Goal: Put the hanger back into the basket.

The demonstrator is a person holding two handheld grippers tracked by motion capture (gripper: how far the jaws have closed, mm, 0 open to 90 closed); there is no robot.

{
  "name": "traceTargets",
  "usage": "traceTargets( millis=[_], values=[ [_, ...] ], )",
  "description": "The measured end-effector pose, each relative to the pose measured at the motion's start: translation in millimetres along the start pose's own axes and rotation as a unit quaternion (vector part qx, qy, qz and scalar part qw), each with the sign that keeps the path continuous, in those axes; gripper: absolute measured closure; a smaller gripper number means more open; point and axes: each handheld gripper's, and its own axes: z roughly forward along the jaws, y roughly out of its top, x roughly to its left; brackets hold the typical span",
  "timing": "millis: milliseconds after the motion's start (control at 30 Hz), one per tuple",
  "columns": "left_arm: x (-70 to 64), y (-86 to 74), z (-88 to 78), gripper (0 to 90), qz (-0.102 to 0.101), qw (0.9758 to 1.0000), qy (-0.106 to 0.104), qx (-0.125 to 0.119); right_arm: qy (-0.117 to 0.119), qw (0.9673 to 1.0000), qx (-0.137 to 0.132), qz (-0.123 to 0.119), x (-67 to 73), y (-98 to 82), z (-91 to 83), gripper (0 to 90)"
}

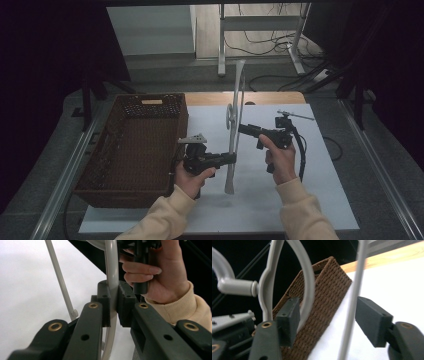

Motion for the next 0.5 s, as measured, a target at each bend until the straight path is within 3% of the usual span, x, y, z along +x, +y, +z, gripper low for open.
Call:
traceTargets(
  millis=[267, 400, 500],
  values=[
    [-4.8, 9.5, -8.5, 82.1, 0.007, 0.9999, -0.007, 0.014, -0.018, 0.9982, 0.003, -0.056, -7.1, 1.2, -26.9, 28.5],
    [-10.1, 13.1, -14.1, 82.1, 0.008, 0.9998, -0.012, 0.015, -0.025, 0.9971, 0.010, -0.071, -16.1, -3.9, -38.6, 27.6],
    [-16.1, 18.0, -22.4, 82.0, 0.019, 0.9995, -0.017, 0.021, -0.032, 0.9964, 0.017, -0.077, -27.0, -10.1, -47.1, 27.1]
  ],
)
